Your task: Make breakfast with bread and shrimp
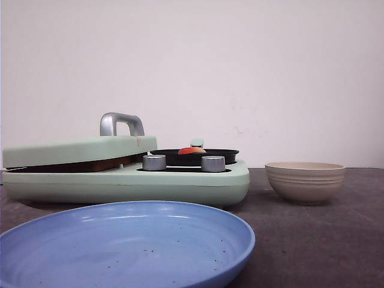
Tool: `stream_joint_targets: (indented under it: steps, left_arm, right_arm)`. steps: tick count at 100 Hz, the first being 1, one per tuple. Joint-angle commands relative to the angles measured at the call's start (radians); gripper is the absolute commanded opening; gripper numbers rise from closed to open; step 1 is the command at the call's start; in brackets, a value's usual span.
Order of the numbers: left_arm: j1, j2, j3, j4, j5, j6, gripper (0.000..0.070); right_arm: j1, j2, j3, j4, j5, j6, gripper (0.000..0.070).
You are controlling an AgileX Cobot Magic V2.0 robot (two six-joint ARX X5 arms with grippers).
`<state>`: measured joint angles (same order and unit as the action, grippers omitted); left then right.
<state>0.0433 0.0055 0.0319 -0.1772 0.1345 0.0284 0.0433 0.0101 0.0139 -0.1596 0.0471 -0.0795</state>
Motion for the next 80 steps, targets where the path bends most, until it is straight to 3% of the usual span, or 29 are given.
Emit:
stream_joint_targets:
  steps: [1, 12, 80]
  left_arm:
    - [0.000, -0.001, -0.016, -0.005, 0.002, 0.010, 0.0000]
    - [0.000, -0.001, -0.016, -0.009, 0.002, 0.010, 0.0000]
    - [0.000, -0.001, -0.016, -0.009, 0.001, 0.010, 0.0000]
  right_arm:
    - [-0.007, -0.006, -0.003, -0.027, 0.009, -0.036, 0.0000]
    - [-0.014, -0.006, -0.003, -0.026, 0.021, -0.079, 0.0000]
    - [-0.014, -0.006, -0.002, 0.002, -0.018, -0.078, 0.0000]
